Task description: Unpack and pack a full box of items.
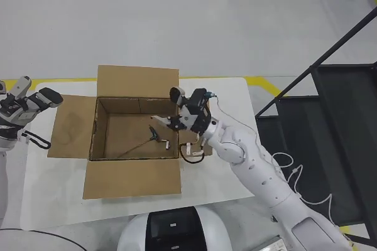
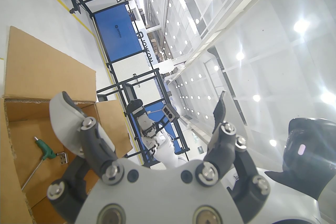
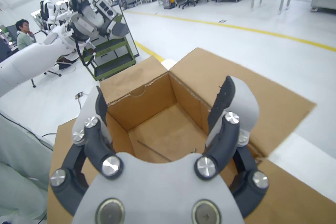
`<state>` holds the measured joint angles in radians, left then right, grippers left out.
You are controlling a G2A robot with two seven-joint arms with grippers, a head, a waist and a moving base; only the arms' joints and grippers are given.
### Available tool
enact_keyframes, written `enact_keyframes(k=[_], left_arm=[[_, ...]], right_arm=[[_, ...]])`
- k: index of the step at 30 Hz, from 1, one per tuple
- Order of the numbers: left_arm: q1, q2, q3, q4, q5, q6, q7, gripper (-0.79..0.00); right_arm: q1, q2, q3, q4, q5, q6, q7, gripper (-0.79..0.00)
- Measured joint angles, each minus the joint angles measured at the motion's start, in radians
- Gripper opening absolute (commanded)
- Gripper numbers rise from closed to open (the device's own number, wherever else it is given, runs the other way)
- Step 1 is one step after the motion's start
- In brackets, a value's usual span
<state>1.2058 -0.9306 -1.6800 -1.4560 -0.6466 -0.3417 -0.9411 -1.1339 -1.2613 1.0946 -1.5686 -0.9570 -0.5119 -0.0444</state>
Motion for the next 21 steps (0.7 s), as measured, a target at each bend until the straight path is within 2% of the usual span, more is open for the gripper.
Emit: enact_keyframes(k=[5, 9, 16, 18, 20, 21], left_arm=[[0.000, 0.000, 0.000, 0.000, 0.000, 0.000, 0.000, 0.000], [0.000, 0.000, 0.000, 0.000, 0.000, 0.000, 0.000, 0.000], [0.000, 0.000, 0.000, 0.000, 0.000, 0.000, 0.000, 0.000], [0.000, 0.000, 0.000, 0.000, 0.000, 0.000, 0.000, 0.000], [0.000, 0.000, 0.000, 0.000, 0.000, 0.000, 0.000, 0.000], [0.000, 0.000, 0.000, 0.000, 0.000, 0.000, 0.000, 0.000]], right_arm=[[-0.149, 0.037, 0.201, -0.110, -0.055, 0.068, 0.014, 0.000], [-0.264, 0.055, 0.327, -0.126, -0.084, 0.120, 0.020, 0.000], [-0.394, 0.068, 0.438, -0.074, -0.062, 0.203, 0.110, 0.000], [-0.416, 0.073, 0.453, -0.057, -0.077, 0.208, 0.155, -0.095], [-0.421, 0.075, 0.455, -0.037, -0.091, 0.212, 0.197, -0.237], [-0.420, 0.076, 0.450, -0.026, -0.104, 0.212, 0.228, -0.271]])
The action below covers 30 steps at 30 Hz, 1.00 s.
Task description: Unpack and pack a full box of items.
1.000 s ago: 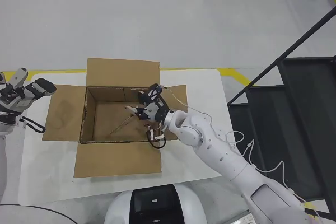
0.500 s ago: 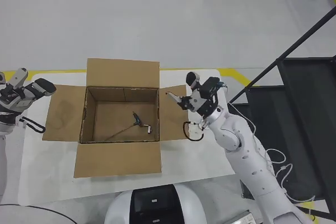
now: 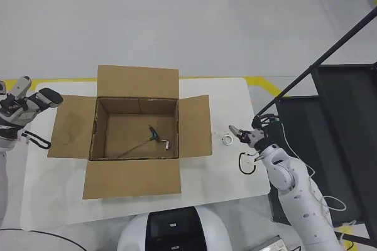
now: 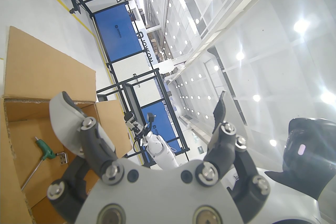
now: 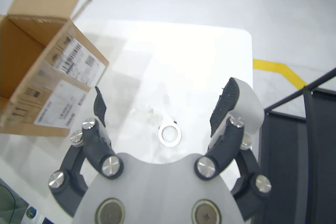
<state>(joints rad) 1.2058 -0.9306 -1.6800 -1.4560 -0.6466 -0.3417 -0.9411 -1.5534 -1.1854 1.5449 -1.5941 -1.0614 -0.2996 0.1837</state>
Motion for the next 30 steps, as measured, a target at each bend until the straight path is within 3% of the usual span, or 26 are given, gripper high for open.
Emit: enact_keyframes(k=[4, 10, 18, 27, 30], left_arm=[[0.000, 0.000, 0.000, 0.000, 0.000, 0.000, 0.000, 0.000], [0.000, 0.000, 0.000, 0.000, 0.000, 0.000, 0.000, 0.000], [0.000, 0.000, 0.000, 0.000, 0.000, 0.000, 0.000, 0.000], [0.000, 0.000, 0.000, 0.000, 0.000, 0.000, 0.000, 0.000], [0.000, 0.000, 0.000, 0.000, 0.000, 0.000, 0.000, 0.000]], right_arm=[[0.025, 0.001, -0.031, 0.047, -0.029, -0.001, 0.094, -0.403], [0.083, -0.005, -0.084, 0.142, -0.035, 0.031, 0.160, -0.419], [0.158, -0.023, -0.148, 0.264, -0.021, 0.150, 0.171, -0.419], [0.199, -0.037, -0.203, 0.331, -0.017, 0.211, 0.166, -0.462], [0.197, -0.038, -0.206, 0.337, -0.018, 0.213, 0.162, -0.508]])
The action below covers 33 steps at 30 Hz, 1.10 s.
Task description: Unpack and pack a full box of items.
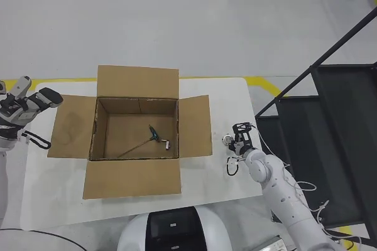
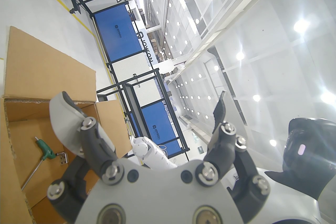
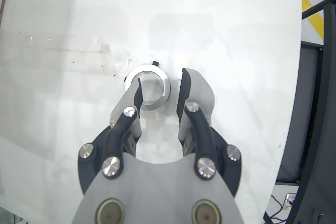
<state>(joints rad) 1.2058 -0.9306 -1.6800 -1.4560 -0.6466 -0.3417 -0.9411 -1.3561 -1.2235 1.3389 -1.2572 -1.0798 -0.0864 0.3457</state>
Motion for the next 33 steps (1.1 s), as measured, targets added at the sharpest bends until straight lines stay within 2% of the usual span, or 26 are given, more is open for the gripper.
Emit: enact_keyframes(k=[2, 5, 6, 13, 20, 25, 30, 33], left_arm=[[0.000, 0.000, 0.000, 0.000, 0.000, 0.000, 0.000, 0.000], [0.000, 0.000, 0.000, 0.000, 0.000, 0.000, 0.000, 0.000], [0.000, 0.000, 0.000, 0.000, 0.000, 0.000, 0.000, 0.000], [0.000, 0.000, 0.000, 0.000, 0.000, 0.000, 0.000, 0.000], [0.000, 0.000, 0.000, 0.000, 0.000, 0.000, 0.000, 0.000], [0.000, 0.000, 0.000, 0.000, 0.000, 0.000, 0.000, 0.000], [0.000, 0.000, 0.000, 0.000, 0.000, 0.000, 0.000, 0.000], [0.000, 0.000, 0.000, 0.000, 0.000, 0.000, 0.000, 0.000]], right_arm=[[-0.001, 0.000, -0.002, 0.001, -0.001, -0.001, 0.002, -0.566], [0.002, -0.001, -0.006, 0.002, -0.003, -0.002, 0.010, -0.754], [0.003, -0.001, -0.008, 0.001, -0.002, 0.000, 0.012, -0.785], [-0.002, -0.003, -0.010, -0.016, 0.004, 0.010, 0.004, -0.785], [-0.102, 0.001, 0.054, -0.147, 0.059, 0.056, -0.125, -0.785], [-0.201, -0.003, 0.115, -0.271, 0.187, 0.078, -0.258, -0.785], [-0.247, -0.017, 0.121, -0.365, 0.360, 0.020, -0.394, -0.785], [-0.242, -0.022, 0.106, -0.420, 0.408, -0.027, -0.428, -0.785]])
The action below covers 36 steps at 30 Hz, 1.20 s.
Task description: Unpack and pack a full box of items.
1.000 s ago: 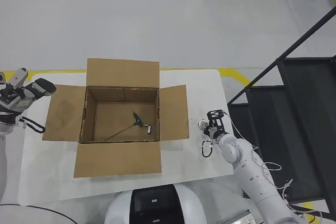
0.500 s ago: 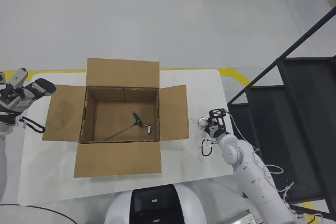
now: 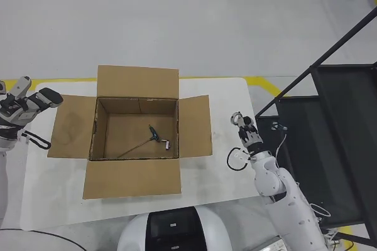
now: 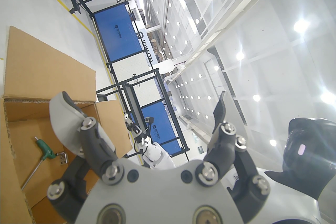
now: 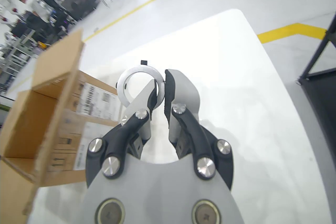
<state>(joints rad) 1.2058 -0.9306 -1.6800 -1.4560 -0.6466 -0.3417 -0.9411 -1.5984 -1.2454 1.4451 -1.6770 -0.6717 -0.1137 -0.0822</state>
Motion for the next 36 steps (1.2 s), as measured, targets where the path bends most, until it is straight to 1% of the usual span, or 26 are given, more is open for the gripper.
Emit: enact_keyframes(k=[5, 10, 14, 19, 23, 25, 26, 27, 28, 33, 36], left_arm=[[0.000, 0.000, 0.000, 0.000, 0.000, 0.000, 0.000, 0.000], [0.000, 0.000, 0.000, 0.000, 0.000, 0.000, 0.000, 0.000], [0.000, 0.000, 0.000, 0.000, 0.000, 0.000, 0.000, 0.000], [0.000, 0.000, 0.000, 0.000, 0.000, 0.000, 0.000, 0.000], [0.000, 0.000, 0.000, 0.000, 0.000, 0.000, 0.000, 0.000], [0.000, 0.000, 0.000, 0.000, 0.000, 0.000, 0.000, 0.000], [0.000, 0.000, 0.000, 0.000, 0.000, 0.000, 0.000, 0.000], [0.000, 0.000, 0.000, 0.000, 0.000, 0.000, 0.000, 0.000], [0.000, 0.000, 0.000, 0.000, 0.000, 0.000, 0.000, 0.000], [0.005, -0.001, 0.000, -0.008, 0.007, 0.005, 0.014, 0.000], [0.015, 0.000, -0.006, -0.020, 0.034, 0.014, 0.036, 0.000]], right_arm=[[0.046, -0.004, -0.060, -0.074, -0.033, -0.084, 0.033, -0.785], [0.125, -0.004, -0.139, -0.088, -0.154, -0.169, 0.118, -0.785], [0.205, -0.007, -0.214, -0.070, -0.263, -0.212, 0.192, -0.785], [0.339, -0.029, -0.359, 0.002, -0.356, -0.232, 0.273, -0.785], [0.439, -0.053, -0.458, 0.114, -0.392, -0.210, 0.302, -0.785], [0.487, -0.067, -0.499, 0.174, -0.386, -0.193, 0.318, -0.776], [0.508, -0.073, -0.514, 0.196, -0.385, -0.188, 0.324, -0.637], [0.534, -0.080, -0.535, 0.221, -0.381, -0.187, 0.330, -0.416], [0.552, -0.086, -0.548, 0.239, -0.377, -0.187, 0.334, 0.000], [0.622, -0.111, -0.608, 0.312, -0.357, -0.213, 0.338, 0.000], [0.641, -0.122, -0.626, 0.334, -0.341, -0.242, 0.305, 0.000]])
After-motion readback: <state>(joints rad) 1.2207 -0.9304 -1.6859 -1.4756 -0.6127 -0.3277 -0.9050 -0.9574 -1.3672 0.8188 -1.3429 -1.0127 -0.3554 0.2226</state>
